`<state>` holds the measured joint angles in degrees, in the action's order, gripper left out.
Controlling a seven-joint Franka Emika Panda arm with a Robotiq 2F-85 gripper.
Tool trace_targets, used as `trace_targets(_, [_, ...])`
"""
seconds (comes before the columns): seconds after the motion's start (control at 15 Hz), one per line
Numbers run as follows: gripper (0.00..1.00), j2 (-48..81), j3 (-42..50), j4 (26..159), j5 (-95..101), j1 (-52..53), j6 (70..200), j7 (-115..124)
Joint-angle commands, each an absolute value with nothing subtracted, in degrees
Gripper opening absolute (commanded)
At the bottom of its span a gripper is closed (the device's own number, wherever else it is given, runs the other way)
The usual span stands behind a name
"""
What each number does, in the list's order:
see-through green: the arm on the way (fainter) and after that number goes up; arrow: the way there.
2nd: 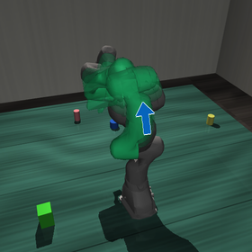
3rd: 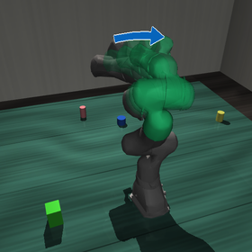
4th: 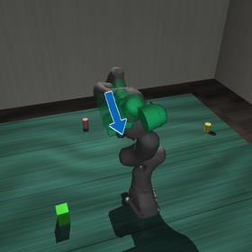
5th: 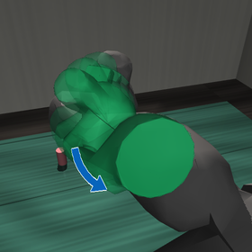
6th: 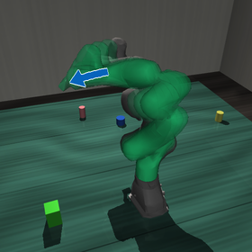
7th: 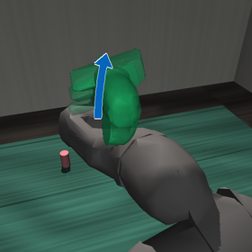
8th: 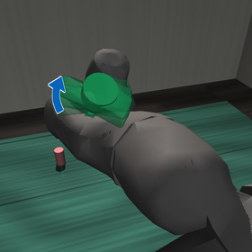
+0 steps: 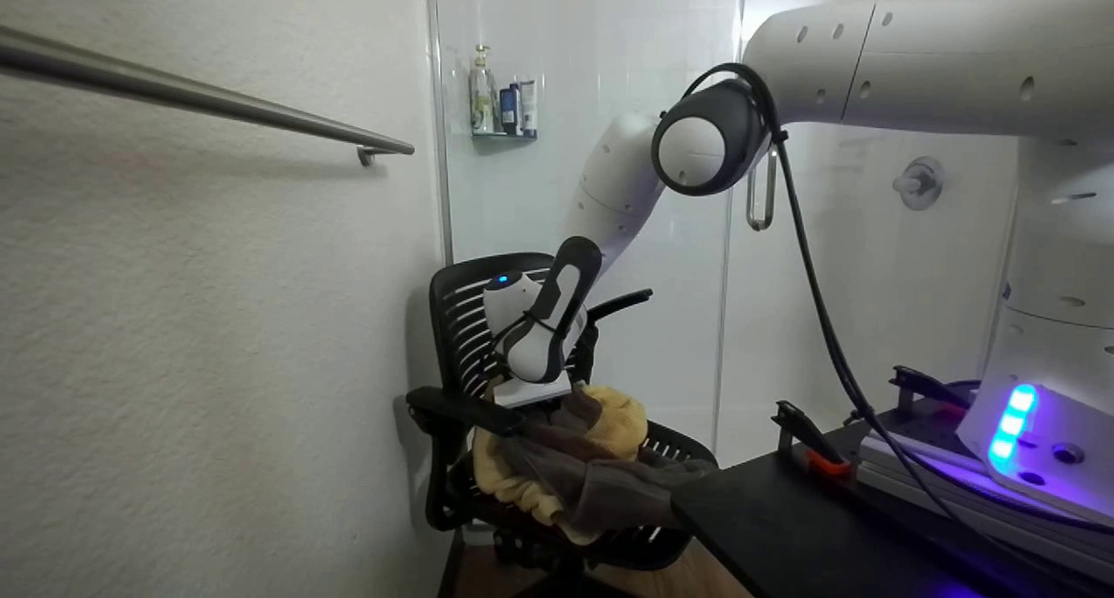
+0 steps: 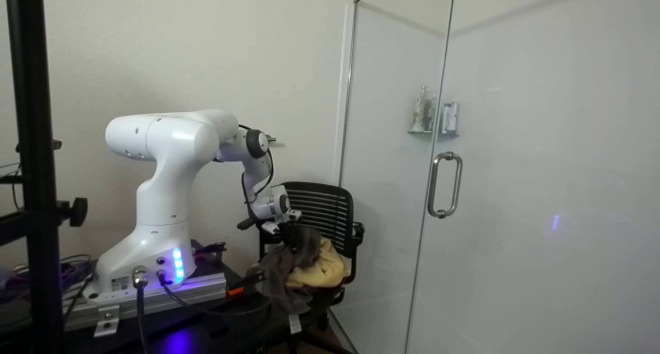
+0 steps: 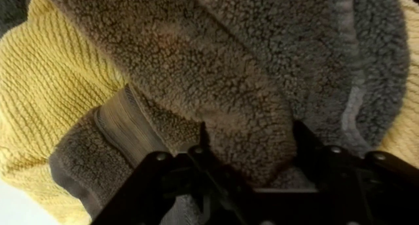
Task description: Hang the cloth on the back of the chair
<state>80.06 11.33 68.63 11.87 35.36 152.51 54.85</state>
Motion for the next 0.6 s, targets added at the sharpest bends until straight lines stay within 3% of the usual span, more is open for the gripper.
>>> trace_targets(0.0, [0.18,79.50,12.58,71.10,12.54,35.64,160.18,55.66])
trace_targets(0.13, [0.01,79.49,12.62,71.76,12.20,35.39,162.34,55.51])
trace_targets(0.53, [0.00,77.61,11.69,75.12,11.70,34.49,166.86,54.72])
